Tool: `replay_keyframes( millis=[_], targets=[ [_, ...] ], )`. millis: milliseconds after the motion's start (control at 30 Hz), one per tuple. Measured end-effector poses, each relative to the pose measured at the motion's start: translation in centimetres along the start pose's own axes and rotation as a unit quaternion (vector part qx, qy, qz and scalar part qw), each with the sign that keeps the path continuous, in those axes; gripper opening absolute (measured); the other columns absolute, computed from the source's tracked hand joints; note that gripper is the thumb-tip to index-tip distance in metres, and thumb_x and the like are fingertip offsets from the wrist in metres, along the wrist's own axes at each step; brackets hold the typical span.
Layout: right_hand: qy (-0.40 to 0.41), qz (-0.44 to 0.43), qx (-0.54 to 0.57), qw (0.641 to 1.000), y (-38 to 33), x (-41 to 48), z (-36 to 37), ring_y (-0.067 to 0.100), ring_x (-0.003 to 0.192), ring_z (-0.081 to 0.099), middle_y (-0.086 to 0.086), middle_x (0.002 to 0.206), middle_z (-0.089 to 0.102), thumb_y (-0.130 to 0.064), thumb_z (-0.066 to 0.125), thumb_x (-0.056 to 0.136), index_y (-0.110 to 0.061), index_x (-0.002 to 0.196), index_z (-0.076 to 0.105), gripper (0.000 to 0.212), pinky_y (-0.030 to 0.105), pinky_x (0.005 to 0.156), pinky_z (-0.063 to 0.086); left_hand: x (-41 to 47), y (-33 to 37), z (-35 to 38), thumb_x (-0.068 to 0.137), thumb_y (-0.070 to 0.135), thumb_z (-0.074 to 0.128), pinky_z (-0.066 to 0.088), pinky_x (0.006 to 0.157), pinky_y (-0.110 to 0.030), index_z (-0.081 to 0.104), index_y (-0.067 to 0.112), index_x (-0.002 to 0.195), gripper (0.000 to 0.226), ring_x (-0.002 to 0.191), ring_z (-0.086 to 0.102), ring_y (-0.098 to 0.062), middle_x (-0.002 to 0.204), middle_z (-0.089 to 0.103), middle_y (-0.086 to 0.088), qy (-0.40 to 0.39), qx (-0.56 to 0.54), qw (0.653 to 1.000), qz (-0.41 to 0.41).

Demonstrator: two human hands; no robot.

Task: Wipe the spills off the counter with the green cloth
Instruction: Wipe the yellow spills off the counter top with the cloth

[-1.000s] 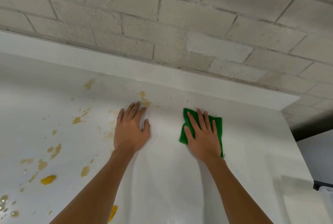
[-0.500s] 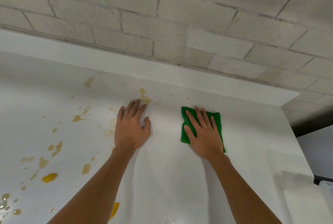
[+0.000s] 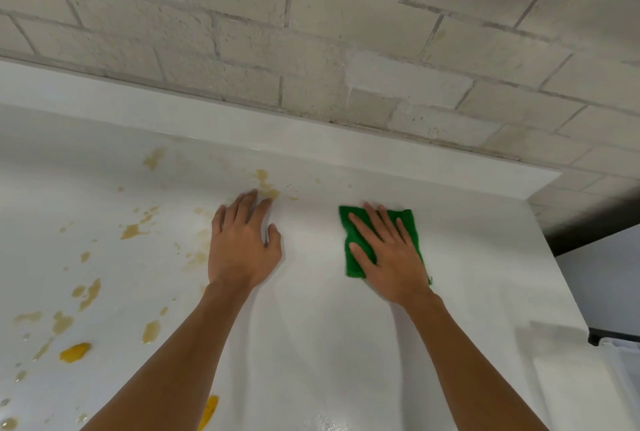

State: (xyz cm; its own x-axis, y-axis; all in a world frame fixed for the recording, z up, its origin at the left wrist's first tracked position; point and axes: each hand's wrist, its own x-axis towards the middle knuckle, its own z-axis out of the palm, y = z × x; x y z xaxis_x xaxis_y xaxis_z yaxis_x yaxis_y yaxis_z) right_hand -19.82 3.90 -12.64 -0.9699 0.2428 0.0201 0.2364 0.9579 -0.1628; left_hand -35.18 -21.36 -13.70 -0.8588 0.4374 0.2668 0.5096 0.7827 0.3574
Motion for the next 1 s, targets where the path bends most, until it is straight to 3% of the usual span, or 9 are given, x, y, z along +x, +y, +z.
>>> replay_keyframes(
  millis=[133,200,300,400,467,700,767,933,1000],
  targets=[
    [-0.014,0.156,0.0,0.988,-0.7,4.7,0.2,0.023,0.165,-0.011,-0.003,0.179,-0.008,-0.059,0.011,0.107,-0.037,0.17,0.003,0.067,0.053,0.133,-0.002,0.0,0.0,0.1,0.095,0.039,0.044,0.023,0.126,-0.051,0.055,0.018,0.149,0.059,0.15,0.038,-0.025,0.161,0.046,-0.005,0.006,-0.009,1.0,-0.002],
    [-0.031,0.194,0.01,0.981,-2.1,7.2,0.4,0.025,0.164,-0.018,0.0,0.178,-0.016,-0.055,0.011,0.11,-0.035,0.17,-0.006,0.065,0.054,0.132,-0.007,0.0,0.0,0.1,0.095,0.039,0.045,0.023,0.127,-0.05,0.055,0.018,0.149,0.059,0.151,0.037,-0.024,0.161,0.045,-0.005,0.006,-0.01,1.0,-0.003],
    [-0.044,0.146,0.005,0.988,-3.8,8.0,0.6,0.026,0.164,-0.018,0.0,0.178,-0.017,-0.054,0.012,0.111,-0.034,0.17,-0.006,0.064,0.053,0.132,-0.008,0.0,-0.1,0.2,0.095,0.039,0.044,0.023,0.127,-0.051,0.055,0.018,0.149,0.059,0.151,0.037,-0.025,0.161,0.045,-0.005,0.005,-0.007,1.0,-0.001],
    [-0.03,0.036,-0.003,0.999,-3.4,4.7,0.6,0.021,0.165,-0.01,-0.004,0.179,-0.008,-0.058,0.009,0.108,-0.034,0.171,0.007,0.067,0.052,0.134,-0.002,0.0,-0.1,0.1,0.095,0.039,0.045,0.023,0.127,-0.05,0.055,0.019,0.149,0.058,0.152,0.037,-0.024,0.162,0.045,-0.005,0.005,-0.009,1.0,0.0],
    [-0.027,0.019,0.0,0.999,-2.0,2.5,0.5,0.017,0.165,-0.008,-0.008,0.179,-0.005,-0.06,0.009,0.108,-0.036,0.17,0.01,0.067,0.049,0.134,-0.002,0.0,-0.1,0.0,0.096,0.04,0.045,0.022,0.127,-0.05,0.053,0.02,0.15,0.059,0.153,0.035,-0.023,0.163,0.044,-0.004,-0.001,-0.008,1.0,-0.003],
    [-0.025,0.261,0.023,0.965,-2.0,8.7,0.3,0.024,0.163,-0.02,0.003,0.178,-0.017,-0.052,0.011,0.111,-0.03,0.17,-0.008,0.065,0.054,0.132,-0.009,0.0,-0.1,0.0,0.096,0.041,0.044,0.021,0.128,-0.049,0.052,0.021,0.151,0.059,0.154,0.033,-0.021,0.164,0.042,-0.002,-0.008,-0.01,1.0,-0.006],
    [-0.033,0.248,0.027,0.968,-3.3,10.3,0.4,0.025,0.163,-0.021,0.004,0.177,-0.019,-0.051,0.011,0.112,-0.029,0.17,-0.009,0.065,0.054,0.131,-0.011,0.1,-0.1,0.1,0.096,0.041,0.044,0.021,0.128,-0.05,0.052,0.021,0.151,0.059,0.154,0.034,-0.022,0.163,0.043,-0.003,-0.008,-0.009,1.0,-0.006],
    [-0.046,0.084,0.009,0.995,-2.4,7.1,0.1,0.017,0.164,-0.016,-0.004,0.178,-0.014,-0.06,0.007,0.107,-0.036,0.17,-0.001,0.068,0.047,0.133,-0.009,0.0,0.0,0.1,0.096,0.041,0.044,0.021,0.128,-0.05,0.053,0.021,0.151,0.059,0.154,0.034,-0.022,0.163,0.043,-0.003,-0.01,-0.009,1.0,-0.007],
    [-0.04,0.095,0.008,0.995,-1.0,5.3,0.0,0.016,0.164,-0.014,-0.007,0.178,-0.013,-0.064,0.004,0.102,-0.038,0.17,0.001,0.073,0.045,0.133,-0.009,0.1,-0.1,0.0,0.096,0.041,0.044,0.02,0.128,-0.049,0.052,0.021,0.151,0.059,0.154,0.033,-0.021,0.164,0.042,-0.002,-0.01,-0.011,1.0,-0.008]
  ],
)
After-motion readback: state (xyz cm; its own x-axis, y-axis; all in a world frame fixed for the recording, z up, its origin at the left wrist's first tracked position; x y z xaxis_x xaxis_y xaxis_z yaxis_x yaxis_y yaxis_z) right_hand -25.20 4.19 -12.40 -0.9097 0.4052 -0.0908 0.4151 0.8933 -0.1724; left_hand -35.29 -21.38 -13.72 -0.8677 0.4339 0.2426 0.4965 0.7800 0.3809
